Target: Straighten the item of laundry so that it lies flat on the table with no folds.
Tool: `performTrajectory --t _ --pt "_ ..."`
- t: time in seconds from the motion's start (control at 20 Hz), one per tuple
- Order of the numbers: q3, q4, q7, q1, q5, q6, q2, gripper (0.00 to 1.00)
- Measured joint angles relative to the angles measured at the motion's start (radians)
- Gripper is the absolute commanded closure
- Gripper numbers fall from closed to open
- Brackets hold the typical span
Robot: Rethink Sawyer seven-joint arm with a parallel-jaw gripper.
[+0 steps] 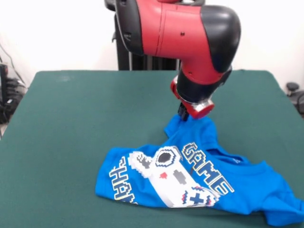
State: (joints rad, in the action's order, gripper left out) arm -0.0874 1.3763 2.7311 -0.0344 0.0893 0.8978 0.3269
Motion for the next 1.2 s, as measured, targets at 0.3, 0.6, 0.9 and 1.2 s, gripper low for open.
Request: performTrajectory --t 0.3,0.6,0.9,1.2 --pt "-0.021 0.013 0.0 -0.002 0.008 0.0 0.005 1.0" --pt "-0.047 0.074 0.0 -0.009 0.029 0.0 0.06 1.0" --pt "-0.058 0.139 0.0 -0.031 0.045 0.002 0.117 1.0" --pt "-0.058 0.187 0.0 -0.084 0.058 0.007 0.165 1.0"
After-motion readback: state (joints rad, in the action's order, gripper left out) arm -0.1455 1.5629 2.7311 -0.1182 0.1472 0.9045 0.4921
